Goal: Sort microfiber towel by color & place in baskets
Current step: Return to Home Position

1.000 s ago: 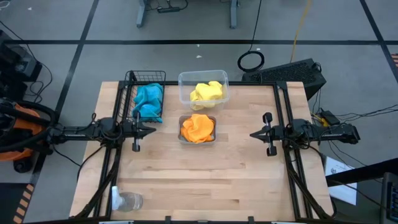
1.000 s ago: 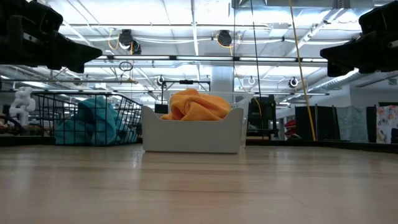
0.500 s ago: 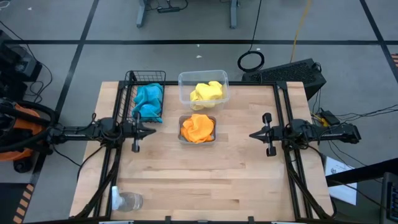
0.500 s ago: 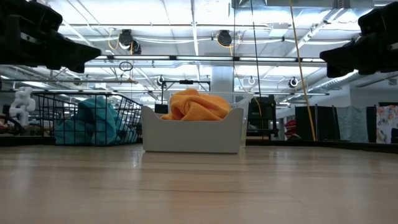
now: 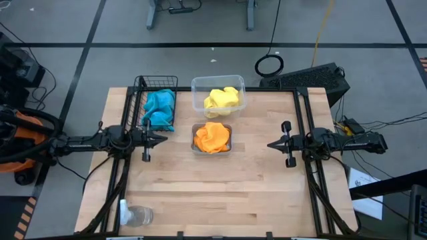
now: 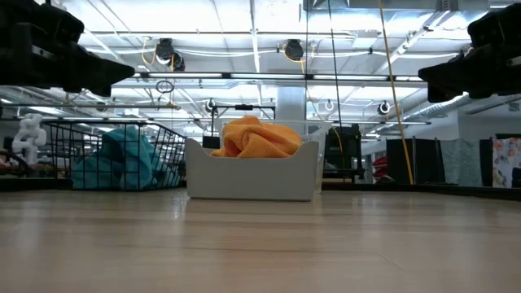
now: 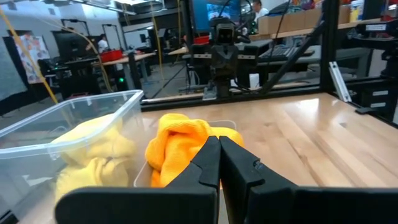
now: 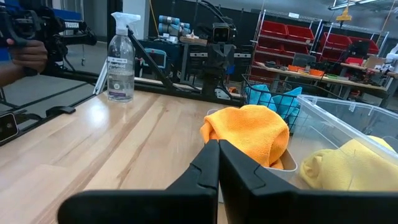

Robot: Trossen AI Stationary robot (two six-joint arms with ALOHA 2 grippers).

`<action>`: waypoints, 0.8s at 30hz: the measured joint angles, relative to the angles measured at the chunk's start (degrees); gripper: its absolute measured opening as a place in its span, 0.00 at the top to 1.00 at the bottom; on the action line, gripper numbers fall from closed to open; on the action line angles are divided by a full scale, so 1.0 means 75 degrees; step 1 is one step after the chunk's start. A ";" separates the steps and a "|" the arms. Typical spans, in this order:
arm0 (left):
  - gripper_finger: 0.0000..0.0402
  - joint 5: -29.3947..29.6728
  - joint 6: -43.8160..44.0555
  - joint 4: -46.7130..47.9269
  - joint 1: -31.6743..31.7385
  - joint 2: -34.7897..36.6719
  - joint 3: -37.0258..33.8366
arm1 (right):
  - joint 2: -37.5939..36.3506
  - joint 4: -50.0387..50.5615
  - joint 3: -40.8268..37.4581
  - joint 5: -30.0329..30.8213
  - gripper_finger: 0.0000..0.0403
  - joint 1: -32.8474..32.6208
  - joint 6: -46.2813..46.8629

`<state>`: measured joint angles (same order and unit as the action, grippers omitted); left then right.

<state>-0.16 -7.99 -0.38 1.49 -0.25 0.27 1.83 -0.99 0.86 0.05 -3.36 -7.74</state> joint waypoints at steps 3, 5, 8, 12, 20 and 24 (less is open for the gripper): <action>0.99 -0.0003 0.0001 -0.0003 0.0123 0.0000 0.0000 | 0.0000 -0.0001 0.0000 0.0001 1.00 0.0000 0.0001; 0.99 -0.0006 -0.0007 -0.0003 0.0171 0.0000 -0.0001 | 0.0000 -0.0003 0.0000 0.0000 1.00 0.0000 0.0001; 0.99 -0.0055 -0.0005 -0.0006 0.0211 0.0000 0.0000 | 0.0000 -0.0003 0.0000 0.0003 1.00 0.0000 0.0001; 0.99 -0.0194 0.0177 -0.0017 0.0205 0.0000 0.0000 | 0.0000 -0.0003 0.0000 0.0003 1.00 0.0000 0.0001; 0.99 -0.0405 0.0216 -0.0032 0.0178 0.0000 -0.0001 | 0.0000 -0.0044 -0.0009 0.0006 1.00 0.0000 -0.0046; 0.98 -0.0411 0.0220 -0.0038 0.0178 0.0000 0.0000 | 0.0000 -0.0044 -0.0009 0.0006 1.00 0.0000 -0.0035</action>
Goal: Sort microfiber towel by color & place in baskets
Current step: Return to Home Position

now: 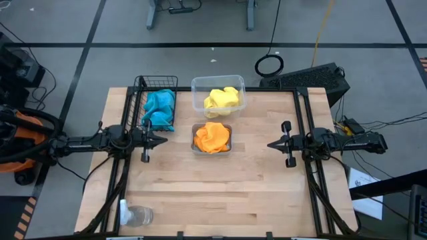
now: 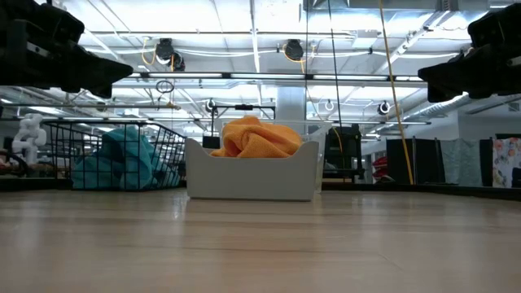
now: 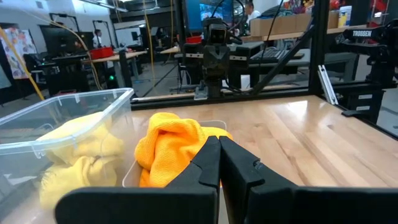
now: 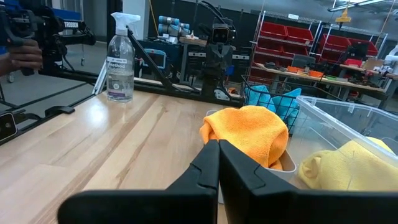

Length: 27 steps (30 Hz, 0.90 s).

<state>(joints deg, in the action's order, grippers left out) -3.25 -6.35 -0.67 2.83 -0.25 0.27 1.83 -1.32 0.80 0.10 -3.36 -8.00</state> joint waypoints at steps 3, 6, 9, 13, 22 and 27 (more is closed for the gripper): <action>0.98 -0.0011 0.0008 -0.0006 -0.0002 0.0000 -0.0002 | 0.0000 -0.0003 0.0000 0.0002 1.00 0.0000 -0.0008; 0.98 -0.0016 0.0370 -0.0012 -0.0002 0.0000 0.0000 | 0.0000 -0.0003 0.0000 0.0003 1.00 0.0000 -0.0011; 0.98 0.0038 0.0588 -0.0012 0.0000 0.0000 -0.0002 | 0.0000 -0.0006 0.0000 0.0003 1.00 0.0000 -0.0014; 0.98 0.0057 0.0591 -0.0017 0.0000 0.0000 -0.0002 | 0.0000 -0.0009 0.0000 0.0003 1.00 0.0000 -0.0016; 0.98 0.0099 0.0597 -0.0026 0.0000 0.0000 -0.0002 | 0.0000 -0.0015 0.0000 0.0003 1.00 0.0000 -0.0019; 0.98 0.0105 0.0597 -0.0029 0.0000 0.0000 -0.0002 | 0.0000 -0.0015 0.0000 0.0003 1.00 0.0000 -0.0019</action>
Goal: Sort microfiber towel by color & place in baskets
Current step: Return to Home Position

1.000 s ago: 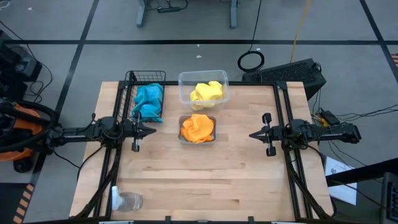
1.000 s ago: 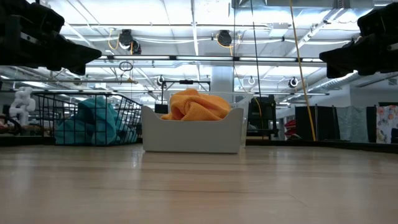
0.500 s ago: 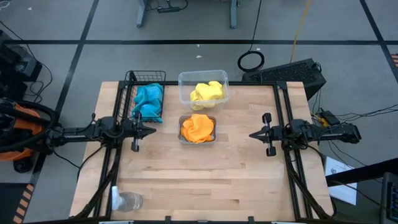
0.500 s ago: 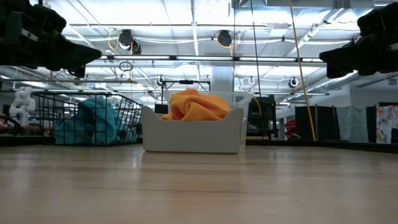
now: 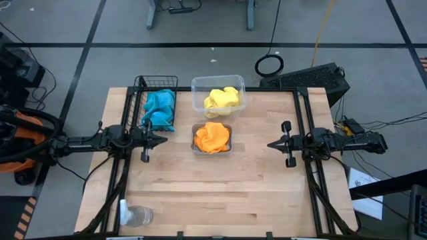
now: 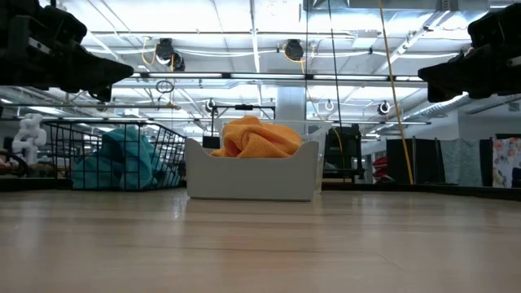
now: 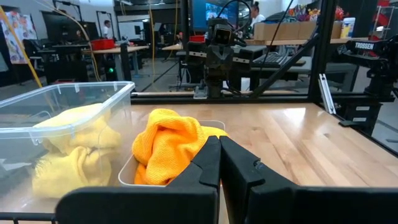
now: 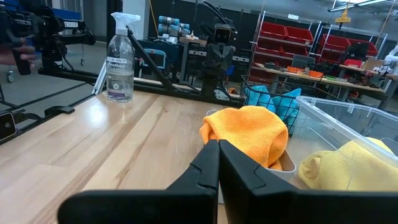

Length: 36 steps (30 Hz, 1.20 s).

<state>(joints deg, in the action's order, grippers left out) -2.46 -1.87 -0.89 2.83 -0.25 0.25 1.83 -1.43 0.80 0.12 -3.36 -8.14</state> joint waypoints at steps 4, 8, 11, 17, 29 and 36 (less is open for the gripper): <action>0.98 0.0003 0.0000 0.0000 0.0000 0.0000 0.0000 | 0.0000 0.0000 0.0000 0.0000 1.00 0.0000 0.0000; 0.98 -0.0021 0.0124 0.0000 0.0000 0.0000 0.0000 | 0.0000 -0.0003 0.0000 0.0000 1.00 0.0000 0.0000; 0.98 -0.0013 0.0007 0.0000 0.0000 0.0000 0.0001 | 0.0003 -0.0003 0.0000 0.0000 1.00 0.0000 0.0000; 0.98 -0.0189 0.0007 -0.0026 -0.0009 0.0000 0.0001 | 0.0003 -0.0003 0.0000 0.0000 1.00 0.0000 0.0000; 0.98 -0.0245 0.0203 -0.0035 -0.0102 0.0000 0.0001 | 0.0003 -0.0003 0.0000 0.0000 1.00 0.0000 0.0000; 0.98 -0.0244 0.0201 -0.0035 -0.0102 0.0000 0.0002 | 0.0003 -0.0003 0.0000 0.0000 1.00 0.0000 -0.0001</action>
